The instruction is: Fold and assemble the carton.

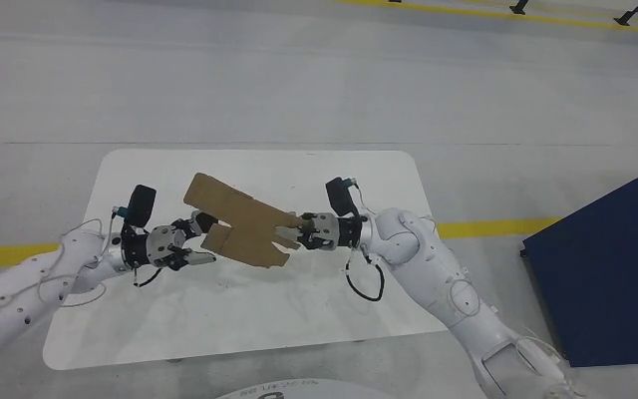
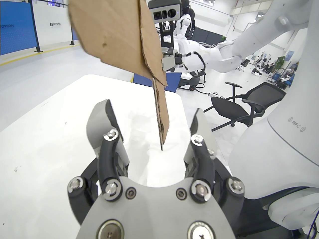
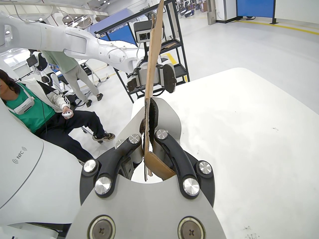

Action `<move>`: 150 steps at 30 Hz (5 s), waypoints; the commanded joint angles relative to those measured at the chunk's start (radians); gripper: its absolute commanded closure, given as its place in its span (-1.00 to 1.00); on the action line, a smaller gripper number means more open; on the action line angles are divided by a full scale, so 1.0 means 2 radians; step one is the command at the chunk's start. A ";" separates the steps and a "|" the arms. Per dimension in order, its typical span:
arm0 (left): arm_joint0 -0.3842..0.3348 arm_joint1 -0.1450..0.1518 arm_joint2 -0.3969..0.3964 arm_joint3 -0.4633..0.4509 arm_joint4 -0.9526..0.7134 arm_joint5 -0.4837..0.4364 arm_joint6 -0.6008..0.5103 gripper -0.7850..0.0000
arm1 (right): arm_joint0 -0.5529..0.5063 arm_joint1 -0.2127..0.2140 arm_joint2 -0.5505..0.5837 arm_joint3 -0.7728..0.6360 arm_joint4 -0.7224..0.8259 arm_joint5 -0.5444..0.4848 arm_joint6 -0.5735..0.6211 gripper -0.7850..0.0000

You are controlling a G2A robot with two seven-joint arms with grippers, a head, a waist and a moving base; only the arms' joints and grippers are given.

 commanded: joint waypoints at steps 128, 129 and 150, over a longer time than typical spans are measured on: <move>0.027 0.016 -0.047 -0.004 -0.076 0.000 -0.077 1.00 | -0.130 -0.002 0.000 -0.119 -0.509 0.452 -0.276 -1.00; 0.024 0.016 -0.042 -0.003 -0.075 0.000 -0.073 1.00 | -0.129 -0.003 -0.002 -0.117 -0.512 0.453 -0.279 -1.00; -0.012 0.012 0.034 -0.002 -0.049 0.000 -0.013 1.00 | -0.138 0.002 0.015 -0.111 -0.529 0.285 -0.362 0.18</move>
